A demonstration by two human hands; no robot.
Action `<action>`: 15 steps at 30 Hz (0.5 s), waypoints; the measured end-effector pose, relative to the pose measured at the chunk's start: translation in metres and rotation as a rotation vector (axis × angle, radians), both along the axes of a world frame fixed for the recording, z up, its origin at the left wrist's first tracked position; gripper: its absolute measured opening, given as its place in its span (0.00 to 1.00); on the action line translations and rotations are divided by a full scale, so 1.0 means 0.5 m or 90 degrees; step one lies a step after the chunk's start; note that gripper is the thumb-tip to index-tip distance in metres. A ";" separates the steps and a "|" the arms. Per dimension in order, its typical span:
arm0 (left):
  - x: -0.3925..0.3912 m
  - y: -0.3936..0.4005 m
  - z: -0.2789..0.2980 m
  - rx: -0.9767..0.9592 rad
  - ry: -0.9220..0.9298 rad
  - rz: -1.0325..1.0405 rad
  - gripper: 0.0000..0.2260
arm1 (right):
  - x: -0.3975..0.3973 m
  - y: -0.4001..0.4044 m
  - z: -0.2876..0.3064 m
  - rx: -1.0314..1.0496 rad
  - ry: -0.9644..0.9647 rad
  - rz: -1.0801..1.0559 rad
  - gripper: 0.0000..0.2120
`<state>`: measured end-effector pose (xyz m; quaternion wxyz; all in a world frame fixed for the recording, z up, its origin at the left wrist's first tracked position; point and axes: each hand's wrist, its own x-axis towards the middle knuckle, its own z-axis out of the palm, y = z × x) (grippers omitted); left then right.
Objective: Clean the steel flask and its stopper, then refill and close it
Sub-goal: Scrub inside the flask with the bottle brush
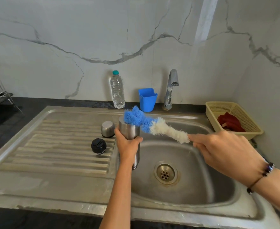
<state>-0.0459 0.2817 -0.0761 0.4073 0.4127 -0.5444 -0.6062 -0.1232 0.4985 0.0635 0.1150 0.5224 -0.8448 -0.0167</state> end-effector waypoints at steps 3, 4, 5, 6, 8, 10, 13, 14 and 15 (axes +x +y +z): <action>-0.010 0.008 0.007 -0.031 -0.018 -0.004 0.34 | 0.008 -0.024 0.005 0.008 0.006 -0.018 0.16; -0.016 0.012 0.008 -0.029 -0.016 -0.008 0.35 | 0.007 -0.038 0.005 0.008 0.004 -0.027 0.15; -0.020 0.017 0.008 -0.025 -0.013 -0.011 0.35 | 0.006 -0.049 0.003 0.007 0.001 -0.032 0.15; -0.023 0.018 0.007 -0.019 -0.009 -0.012 0.36 | 0.006 -0.058 0.001 0.004 -0.005 -0.034 0.15; -0.021 0.016 0.004 -0.005 -0.003 -0.008 0.36 | 0.008 -0.058 0.000 0.004 -0.010 -0.034 0.15; -0.014 0.006 0.001 0.007 0.007 0.008 0.36 | 0.017 -0.040 -0.002 0.002 -0.022 -0.032 0.15; -0.007 -0.001 0.002 0.010 0.015 0.031 0.37 | 0.036 -0.022 -0.004 -0.004 -0.043 -0.043 0.15; -0.007 0.000 0.004 0.006 0.014 0.030 0.37 | 0.038 -0.026 -0.004 -0.004 -0.046 -0.050 0.15; -0.009 0.003 0.005 0.003 0.012 0.024 0.36 | 0.038 -0.034 -0.006 -0.005 -0.049 -0.057 0.15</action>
